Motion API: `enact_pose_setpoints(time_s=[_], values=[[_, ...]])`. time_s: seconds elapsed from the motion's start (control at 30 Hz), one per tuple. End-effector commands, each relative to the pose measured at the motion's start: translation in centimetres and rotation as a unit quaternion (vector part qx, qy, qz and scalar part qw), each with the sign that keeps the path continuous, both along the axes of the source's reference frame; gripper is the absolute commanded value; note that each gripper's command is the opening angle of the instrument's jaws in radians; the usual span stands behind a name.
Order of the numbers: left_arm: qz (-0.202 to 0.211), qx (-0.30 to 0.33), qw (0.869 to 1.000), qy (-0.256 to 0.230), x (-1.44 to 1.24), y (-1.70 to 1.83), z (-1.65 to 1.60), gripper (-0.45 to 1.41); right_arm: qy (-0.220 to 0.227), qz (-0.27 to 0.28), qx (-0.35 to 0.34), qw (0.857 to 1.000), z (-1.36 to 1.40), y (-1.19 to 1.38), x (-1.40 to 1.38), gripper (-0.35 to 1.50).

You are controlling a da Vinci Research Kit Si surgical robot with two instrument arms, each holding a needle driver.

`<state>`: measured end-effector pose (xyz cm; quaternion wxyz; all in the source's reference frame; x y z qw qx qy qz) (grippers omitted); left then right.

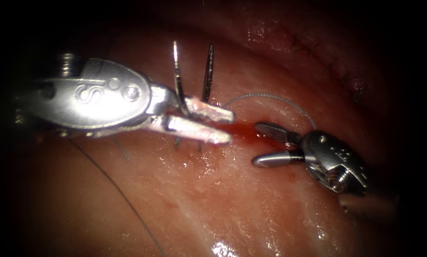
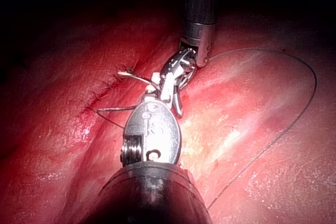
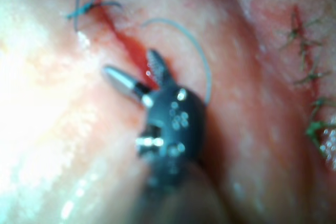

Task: Wound Closure

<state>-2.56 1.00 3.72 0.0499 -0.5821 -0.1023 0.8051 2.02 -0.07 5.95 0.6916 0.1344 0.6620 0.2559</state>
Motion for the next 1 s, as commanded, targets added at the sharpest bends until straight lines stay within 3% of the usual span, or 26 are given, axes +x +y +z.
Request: enact_pose_setpoints(time_s=[0.03,0.13,0.23,0.33,0.4,0.6,0.83,1.0], values=[[-0.024,-0.027,0.999,0.003,0.00,0.20,0.09,-0.45,-0.006,-0.002,-0.014,1.000,-0.03,-0.03,0.05,1.31],[-0.073,-0.050,0.996,0.006,0.15,0.77,0.17,-0.45,-0.043,0.015,-0.026,0.999,-0.43,0.02,0.09,1.30],[-0.089,-0.049,0.995,0.000,0.26,1.04,0.23,-0.45,-0.089,0.002,-0.033,0.995,-0.75,0.09,0.12,1.30],[-0.108,-0.050,0.993,-0.006,0.35,1.22,0.25,-0.45,-0.105,0.014,-0.029,0.994,-0.98,0.10,0.20,1.31],[-0.106,-0.051,0.993,-0.014,0.39,1.15,0.26,-0.45,-0.110,0.018,-0.028,0.993,-1.05,0.04,0.39,1.28],[-0.098,-0.041,0.994,-0.037,0.41,0.62,0.40,-0.45,-0.140,0.021,0.013,0.990,-0.81,-0.06,0.81,0.94],[-0.095,-0.037,0.994,-0.040,0.52,0.43,0.54,-0.45,-0.176,0.039,0.014,0.984,-0.36,-0.02,1.10,1.13],[-0.096,-0.035,0.994,-0.039,0.53,0.39,0.51,-0.45,-0.185,0.034,0.013,0.982,-0.18,-0.04,1.16,1.05]])
